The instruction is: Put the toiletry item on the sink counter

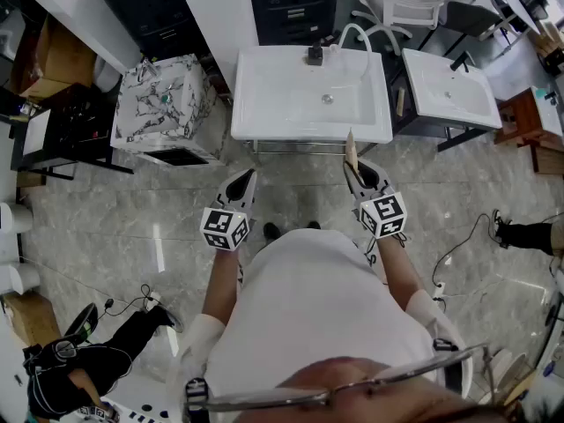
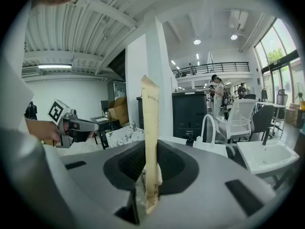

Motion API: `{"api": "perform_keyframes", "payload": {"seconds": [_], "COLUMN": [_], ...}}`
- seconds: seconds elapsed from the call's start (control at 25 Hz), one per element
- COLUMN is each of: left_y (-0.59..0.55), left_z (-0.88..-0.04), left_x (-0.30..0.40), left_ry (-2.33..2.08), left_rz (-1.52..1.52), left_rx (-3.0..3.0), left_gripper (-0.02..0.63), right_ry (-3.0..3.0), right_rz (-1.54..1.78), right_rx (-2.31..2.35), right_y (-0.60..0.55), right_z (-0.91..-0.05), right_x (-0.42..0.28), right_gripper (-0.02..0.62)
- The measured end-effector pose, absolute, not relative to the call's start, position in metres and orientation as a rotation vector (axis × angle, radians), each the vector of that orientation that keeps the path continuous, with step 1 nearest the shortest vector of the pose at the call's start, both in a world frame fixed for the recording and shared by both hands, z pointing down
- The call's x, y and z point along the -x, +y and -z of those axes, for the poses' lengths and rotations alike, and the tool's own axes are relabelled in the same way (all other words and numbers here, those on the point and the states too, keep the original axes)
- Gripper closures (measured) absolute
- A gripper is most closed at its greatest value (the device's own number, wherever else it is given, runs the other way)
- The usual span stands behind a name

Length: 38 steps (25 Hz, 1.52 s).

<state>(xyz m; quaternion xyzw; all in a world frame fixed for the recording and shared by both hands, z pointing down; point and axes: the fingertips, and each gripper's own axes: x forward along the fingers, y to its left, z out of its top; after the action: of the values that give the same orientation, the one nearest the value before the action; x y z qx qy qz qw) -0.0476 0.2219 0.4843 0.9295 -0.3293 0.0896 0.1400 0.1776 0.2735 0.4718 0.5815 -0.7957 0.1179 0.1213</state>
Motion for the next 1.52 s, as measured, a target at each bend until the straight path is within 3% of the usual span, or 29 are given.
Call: {"api": "perform_keyframes", "payload": {"seconds": [1.52], "left_y": [0.205], "left_z": [-0.496], "left_x": [0.104], "left_ry": [-0.823], "left_rz": [-0.258], "left_rx": [-2.711], "left_gripper": [0.601], "right_ry": [-2.241], "right_rz": [-0.375], "right_rx": [-1.851], "right_y": [0.266], "right_z": [-0.481], "right_x": [-0.122], "right_gripper": [0.534]}}
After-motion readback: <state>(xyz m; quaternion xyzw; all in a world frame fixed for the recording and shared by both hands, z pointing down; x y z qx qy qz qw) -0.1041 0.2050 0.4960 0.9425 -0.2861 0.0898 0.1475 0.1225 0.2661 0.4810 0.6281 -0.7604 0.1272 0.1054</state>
